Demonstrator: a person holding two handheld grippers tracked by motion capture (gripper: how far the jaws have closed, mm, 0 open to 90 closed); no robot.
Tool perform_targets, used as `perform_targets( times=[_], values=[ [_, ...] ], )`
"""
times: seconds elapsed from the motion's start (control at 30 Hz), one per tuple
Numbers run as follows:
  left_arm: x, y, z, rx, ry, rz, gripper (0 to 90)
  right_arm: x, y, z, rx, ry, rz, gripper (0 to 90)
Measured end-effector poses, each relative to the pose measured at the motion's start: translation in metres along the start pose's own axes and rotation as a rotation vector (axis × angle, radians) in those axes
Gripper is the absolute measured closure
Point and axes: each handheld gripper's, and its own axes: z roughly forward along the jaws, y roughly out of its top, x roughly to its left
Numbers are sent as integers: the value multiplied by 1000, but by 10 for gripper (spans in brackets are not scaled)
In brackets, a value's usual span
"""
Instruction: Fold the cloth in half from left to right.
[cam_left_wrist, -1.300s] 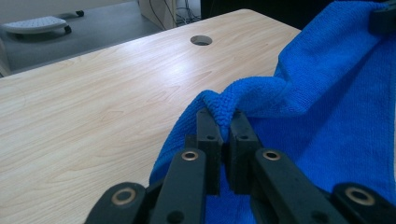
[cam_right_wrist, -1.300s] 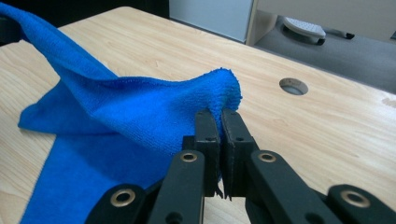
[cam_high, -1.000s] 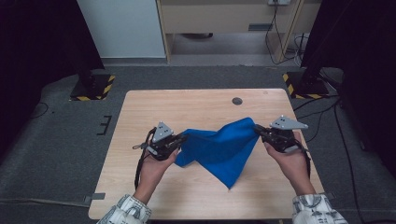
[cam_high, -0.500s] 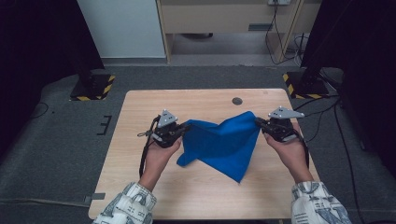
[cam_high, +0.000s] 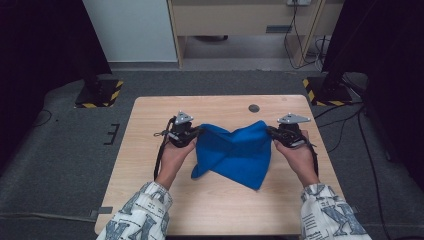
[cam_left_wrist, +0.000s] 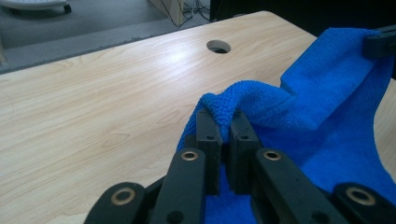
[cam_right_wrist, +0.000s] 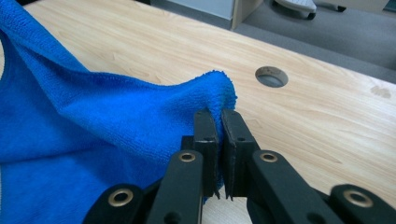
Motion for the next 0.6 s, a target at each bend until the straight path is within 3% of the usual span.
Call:
perform_targets(
  times=[0.13, 0.37, 0.47, 0.53, 0.57, 0.6],
  values=[
    [5, -1, 11, 8, 13, -41, 852, 1, -4, 13, 35, -6, -13, 853],
    [13, -3, 22, 38, 41, -49, 852, -5, -7, 25, 59, -26, -1, 855],
    [21, -8, 32, 56, 68, -107, 822, -5, -9, 34, 87, -40, -9, 850],
    [25, -12, 39, 68, 60, -141, 742, -5, -13, 43, 115, -54, 1, 773],
    [26, -13, 42, 70, 56, -144, 677, -5, -14, 47, 118, -55, 10, 691],
    [26, -14, 43, 68, 63, -139, 600, -4, -15, 50, 116, -67, 14, 548]
  ],
)
